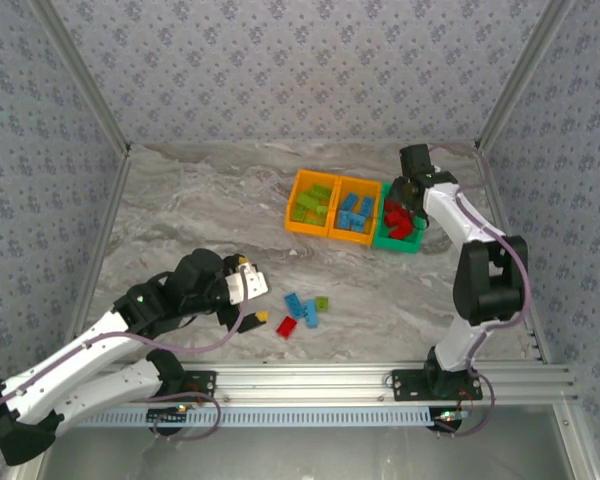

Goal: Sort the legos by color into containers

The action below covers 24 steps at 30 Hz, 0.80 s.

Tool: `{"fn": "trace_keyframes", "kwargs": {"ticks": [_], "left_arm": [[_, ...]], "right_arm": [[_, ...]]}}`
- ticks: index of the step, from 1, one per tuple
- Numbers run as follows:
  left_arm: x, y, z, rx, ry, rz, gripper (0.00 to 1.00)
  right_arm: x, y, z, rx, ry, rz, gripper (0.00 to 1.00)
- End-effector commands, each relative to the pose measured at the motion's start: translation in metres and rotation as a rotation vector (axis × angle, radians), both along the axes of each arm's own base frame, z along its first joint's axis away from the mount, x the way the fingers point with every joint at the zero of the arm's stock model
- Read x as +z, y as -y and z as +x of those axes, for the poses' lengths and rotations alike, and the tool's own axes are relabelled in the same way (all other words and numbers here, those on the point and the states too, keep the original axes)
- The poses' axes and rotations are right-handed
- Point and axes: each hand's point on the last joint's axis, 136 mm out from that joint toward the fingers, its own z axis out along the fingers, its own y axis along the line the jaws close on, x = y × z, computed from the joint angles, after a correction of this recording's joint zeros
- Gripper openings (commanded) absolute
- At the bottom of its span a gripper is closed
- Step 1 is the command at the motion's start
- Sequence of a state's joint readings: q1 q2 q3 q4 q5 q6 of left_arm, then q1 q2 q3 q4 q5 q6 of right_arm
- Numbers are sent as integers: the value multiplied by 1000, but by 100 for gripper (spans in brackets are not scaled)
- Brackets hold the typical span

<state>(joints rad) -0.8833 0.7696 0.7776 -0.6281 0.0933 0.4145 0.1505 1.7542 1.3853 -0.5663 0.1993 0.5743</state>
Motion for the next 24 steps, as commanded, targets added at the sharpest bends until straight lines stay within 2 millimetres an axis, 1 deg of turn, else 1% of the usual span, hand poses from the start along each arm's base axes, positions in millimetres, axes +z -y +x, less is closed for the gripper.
{"fn": "trace_keyframes", "kwargs": {"ticks": [1, 2, 4, 7, 9, 10, 12, 15, 16, 17, 19, 20, 21, 23, 24], "left_arm": [[9, 0, 1, 10, 12, -43, 99], [9, -1, 2, 14, 14, -47, 99], [10, -2, 4, 27, 15, -57, 99], [10, -1, 6, 31, 11, -65, 99], [10, -1, 6, 34, 6, -67, 99], [9, -2, 7, 36, 5, -67, 99], [9, -2, 9, 42, 1, -70, 99], [9, -1, 10, 45, -5, -74, 99], [8, 0, 10, 43, -10, -74, 99], [8, 1, 10, 40, -15, -74, 99], [5, 2, 10, 33, -25, -67, 99], [4, 2, 11, 33, -26, -63, 99], [3, 3, 11, 32, -29, -60, 99], [3, 4, 12, 31, -34, -61, 99], [2, 4, 12, 28, -40, -65, 99]], "right_arm": [[0, -5, 6, 47, -47, -2, 73], [1, -4, 6, 44, -55, -5, 76], [10, -3, 3, 41, -54, -10, 81], [31, -1, -11, 40, -19, -10, 85], [45, -1, -28, 46, 0, 2, 85], [53, -4, -40, 62, 12, 15, 86], [69, -13, -65, 108, 50, 41, 88], [82, -34, -109, 208, 91, 70, 90], [78, -43, -128, 249, 88, 86, 91], [74, -57, -145, 306, 87, 110, 91], [69, -83, -176, 405, 93, 166, 91], [63, -99, -191, 465, 88, 196, 92], [58, -110, -203, 502, 85, 218, 92], [40, -134, -229, 549, 32, 267, 92], [31, -143, -238, 558, 0, 285, 92]]}}
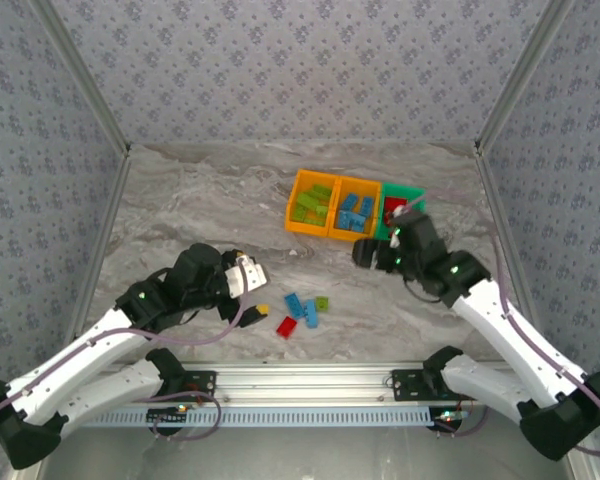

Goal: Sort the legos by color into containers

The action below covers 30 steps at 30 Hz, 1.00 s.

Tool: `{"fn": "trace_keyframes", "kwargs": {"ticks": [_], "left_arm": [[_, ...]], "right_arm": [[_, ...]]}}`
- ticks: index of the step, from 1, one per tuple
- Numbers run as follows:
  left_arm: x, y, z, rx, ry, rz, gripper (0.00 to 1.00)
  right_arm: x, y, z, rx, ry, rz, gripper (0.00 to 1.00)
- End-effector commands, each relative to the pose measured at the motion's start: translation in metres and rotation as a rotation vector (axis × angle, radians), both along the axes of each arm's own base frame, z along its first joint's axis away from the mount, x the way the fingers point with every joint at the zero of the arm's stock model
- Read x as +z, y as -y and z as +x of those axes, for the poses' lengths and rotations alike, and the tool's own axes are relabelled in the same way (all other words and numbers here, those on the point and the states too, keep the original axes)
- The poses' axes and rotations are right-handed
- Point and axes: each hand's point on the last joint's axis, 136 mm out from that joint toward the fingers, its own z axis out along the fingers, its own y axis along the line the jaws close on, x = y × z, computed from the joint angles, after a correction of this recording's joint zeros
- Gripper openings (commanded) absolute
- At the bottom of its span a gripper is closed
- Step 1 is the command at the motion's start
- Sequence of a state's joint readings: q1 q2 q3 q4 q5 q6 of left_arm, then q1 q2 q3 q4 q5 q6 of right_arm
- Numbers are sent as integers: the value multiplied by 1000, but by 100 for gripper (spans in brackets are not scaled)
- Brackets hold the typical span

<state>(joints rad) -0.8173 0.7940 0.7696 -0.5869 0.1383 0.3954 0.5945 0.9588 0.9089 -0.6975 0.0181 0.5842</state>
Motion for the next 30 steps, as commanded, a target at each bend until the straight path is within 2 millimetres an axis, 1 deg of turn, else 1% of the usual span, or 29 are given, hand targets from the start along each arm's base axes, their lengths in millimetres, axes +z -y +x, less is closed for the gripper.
{"fn": "trace_keyframes", "kwargs": {"ticks": [1, 2, 4, 5, 6, 7, 8, 12, 14, 16, 19, 21, 25, 28, 30], "left_arm": [[4, 5, 0, -17, -16, -38, 99], [3, 5, 0, -18, -22, -43, 99], [4, 6, 1, -16, -31, -53, 99], [4, 5, 2, -11, -35, -53, 99], [4, 5, 2, -10, -38, -55, 99], [4, 5, 2, -8, -41, -57, 99], [4, 5, 1, -10, -43, -60, 99], [6, 7, -4, -31, -51, -86, 99], [7, 8, -6, -36, -56, -97, 99], [7, 8, -6, -34, -58, -99, 99], [7, 7, -6, -30, -60, -99, 99], [8, 7, -6, -30, -58, -99, 99], [7, 7, -6, -29, -59, -97, 99], [6, 7, -6, -30, -63, -94, 99], [6, 7, -6, -28, -63, -93, 99]], "right_arm": [[-41, -30, -36, 34, -168, 37, 92], [-52, -36, -43, 20, -205, 36, 92], [-67, -55, -48, 18, -250, 44, 92], [-76, -62, -48, 0, -275, 36, 92], [-84, -64, -49, -22, -301, 16, 92], [-91, -69, -43, -65, -312, 17, 92], [-100, -70, -39, -107, -335, 2, 91], [-126, -88, -27, -160, -392, 27, 86], [-140, -98, -25, -159, -427, 30, 84], [-152, -102, -26, -157, -459, 10, 80], [-164, -103, -26, -161, -474, -23, 75], [-172, -101, -27, -172, -476, -45, 72], [-186, -93, -32, -192, -498, -82, 62], [-187, -85, -34, -210, -485, -107, 51], [-181, -79, -33, -226, -463, -126, 43]]}}
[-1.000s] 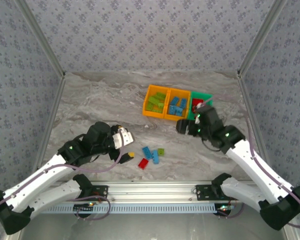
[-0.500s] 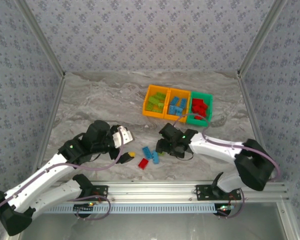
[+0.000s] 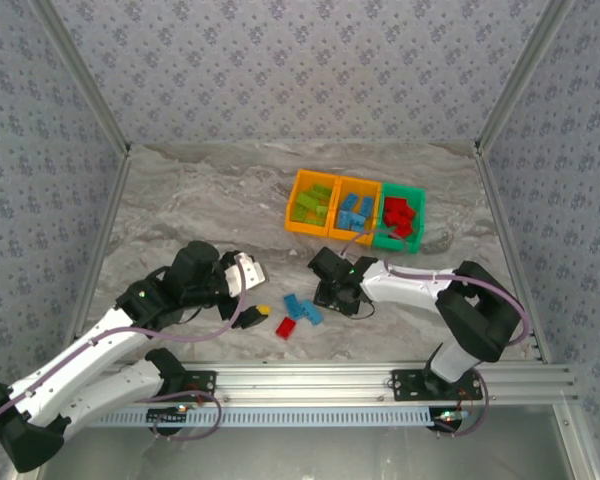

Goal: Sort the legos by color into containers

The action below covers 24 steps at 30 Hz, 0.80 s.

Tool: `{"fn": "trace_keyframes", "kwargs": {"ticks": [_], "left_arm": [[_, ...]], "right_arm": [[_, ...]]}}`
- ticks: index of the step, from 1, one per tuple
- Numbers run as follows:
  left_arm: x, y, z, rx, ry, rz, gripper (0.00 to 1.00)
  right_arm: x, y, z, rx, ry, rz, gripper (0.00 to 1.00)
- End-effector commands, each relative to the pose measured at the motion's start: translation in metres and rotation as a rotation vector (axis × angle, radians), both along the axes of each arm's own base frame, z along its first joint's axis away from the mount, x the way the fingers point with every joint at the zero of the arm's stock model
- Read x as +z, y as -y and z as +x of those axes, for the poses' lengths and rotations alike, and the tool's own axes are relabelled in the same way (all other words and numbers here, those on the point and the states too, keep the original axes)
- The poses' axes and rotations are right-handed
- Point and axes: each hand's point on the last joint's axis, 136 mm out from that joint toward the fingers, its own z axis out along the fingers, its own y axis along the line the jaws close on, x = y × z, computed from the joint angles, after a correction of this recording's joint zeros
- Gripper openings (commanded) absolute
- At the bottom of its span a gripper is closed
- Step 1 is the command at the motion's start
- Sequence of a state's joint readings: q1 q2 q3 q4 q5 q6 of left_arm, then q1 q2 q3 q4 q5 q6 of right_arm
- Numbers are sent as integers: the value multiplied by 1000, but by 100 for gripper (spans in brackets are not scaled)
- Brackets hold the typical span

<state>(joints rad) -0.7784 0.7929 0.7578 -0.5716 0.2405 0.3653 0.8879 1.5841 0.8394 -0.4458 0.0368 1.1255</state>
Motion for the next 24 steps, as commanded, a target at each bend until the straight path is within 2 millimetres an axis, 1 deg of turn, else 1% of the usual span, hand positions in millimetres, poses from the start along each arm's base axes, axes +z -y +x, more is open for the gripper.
{"fn": "trace_keyframes", "kwargs": {"ticks": [1, 4, 7, 8, 10, 12, 13, 15, 16, 18, 19, 21, 24], "left_arm": [[6, 3, -1, -7, 1, -33, 99], [5, 3, 0, -8, 0, -33, 99], [8, 4, -1, -16, 3, -43, 99], [9, 5, -3, -25, 3, -49, 99], [13, 8, -7, -52, 7, -73, 99], [19, 11, -11, -75, 15, -106, 99], [21, 11, -11, -79, 21, -118, 99], [25, 10, -10, -71, 31, -131, 99], [25, 9, -9, -62, 33, -131, 99], [23, 5, -4, -34, 36, -117, 99], [21, 3, -1, -16, 37, -106, 99], [17, -2, 6, 21, 40, -80, 99], [13, -3, 8, 38, 31, -66, 99]], "right_arm": [[-3, 12, -2, -29, 19, -53, 41], [13, 25, 0, -49, 69, -81, 38], [44, 35, 6, -50, 153, -82, 36], [58, 39, 7, -41, 188, -84, 36], [89, 41, 18, -14, 285, -73, 34], [127, 38, 36, 50, 421, -80, 32], [142, 35, 45, 78, 474, -86, 31], [174, 23, 73, 147, 582, -93, 32], [183, 19, 86, 164, 618, -109, 32], [197, 12, 124, 179, 655, -124, 32], [200, 8, 141, 184, 659, -124, 32], [195, 0, 179, 190, 643, -133, 32], [176, -12, 225, 192, 593, -147, 36]]}}
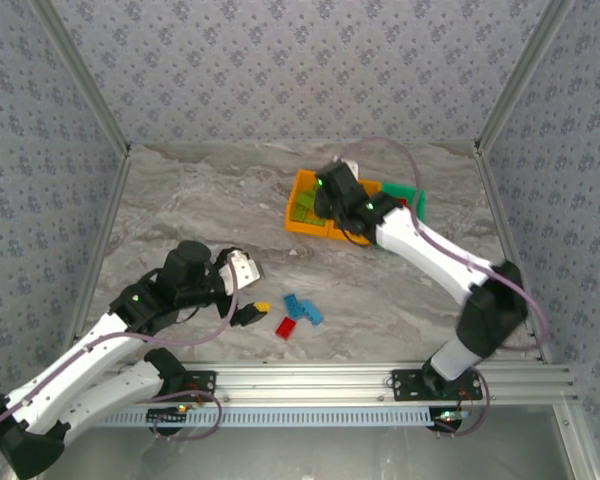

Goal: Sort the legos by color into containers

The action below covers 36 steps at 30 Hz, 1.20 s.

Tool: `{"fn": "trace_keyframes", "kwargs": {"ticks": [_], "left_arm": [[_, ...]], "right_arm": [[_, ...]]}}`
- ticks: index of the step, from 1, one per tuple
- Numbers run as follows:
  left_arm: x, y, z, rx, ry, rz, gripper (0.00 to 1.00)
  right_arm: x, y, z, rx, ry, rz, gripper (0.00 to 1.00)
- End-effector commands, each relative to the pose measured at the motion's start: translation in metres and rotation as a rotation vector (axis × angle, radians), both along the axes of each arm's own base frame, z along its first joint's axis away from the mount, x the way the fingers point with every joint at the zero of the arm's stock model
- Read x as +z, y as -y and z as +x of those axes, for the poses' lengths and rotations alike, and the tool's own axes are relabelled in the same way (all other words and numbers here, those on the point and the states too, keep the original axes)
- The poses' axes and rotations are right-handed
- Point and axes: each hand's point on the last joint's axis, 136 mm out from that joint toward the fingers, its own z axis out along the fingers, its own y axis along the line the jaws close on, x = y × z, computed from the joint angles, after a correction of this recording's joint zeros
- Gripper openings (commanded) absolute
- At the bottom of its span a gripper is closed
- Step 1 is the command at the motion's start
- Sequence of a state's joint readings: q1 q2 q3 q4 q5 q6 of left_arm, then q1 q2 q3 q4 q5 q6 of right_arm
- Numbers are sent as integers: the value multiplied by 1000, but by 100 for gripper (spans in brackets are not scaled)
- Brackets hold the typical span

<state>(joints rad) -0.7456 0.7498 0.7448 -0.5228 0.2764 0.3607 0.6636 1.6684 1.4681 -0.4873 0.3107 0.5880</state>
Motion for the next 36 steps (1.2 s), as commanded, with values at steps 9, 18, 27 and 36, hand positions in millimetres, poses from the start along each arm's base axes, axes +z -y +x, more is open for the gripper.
{"fn": "trace_keyframes", "kwargs": {"ticks": [9, 18, 27, 36], "left_arm": [[-2, 2, 13, 104, -82, -42, 99], [4, -3, 50, 418, -230, -105, 99], [10, 4, 80, 846, -510, -355, 90], [-78, 54, 58, 1129, -845, -234, 88]], "right_arm": [[-52, -21, 70, 76, -150, -129, 58], [42, 21, -8, 90, -22, -80, 71], [74, 80, -155, 250, 29, -29, 92], [10, 83, -246, 351, -240, 199, 98]]}}
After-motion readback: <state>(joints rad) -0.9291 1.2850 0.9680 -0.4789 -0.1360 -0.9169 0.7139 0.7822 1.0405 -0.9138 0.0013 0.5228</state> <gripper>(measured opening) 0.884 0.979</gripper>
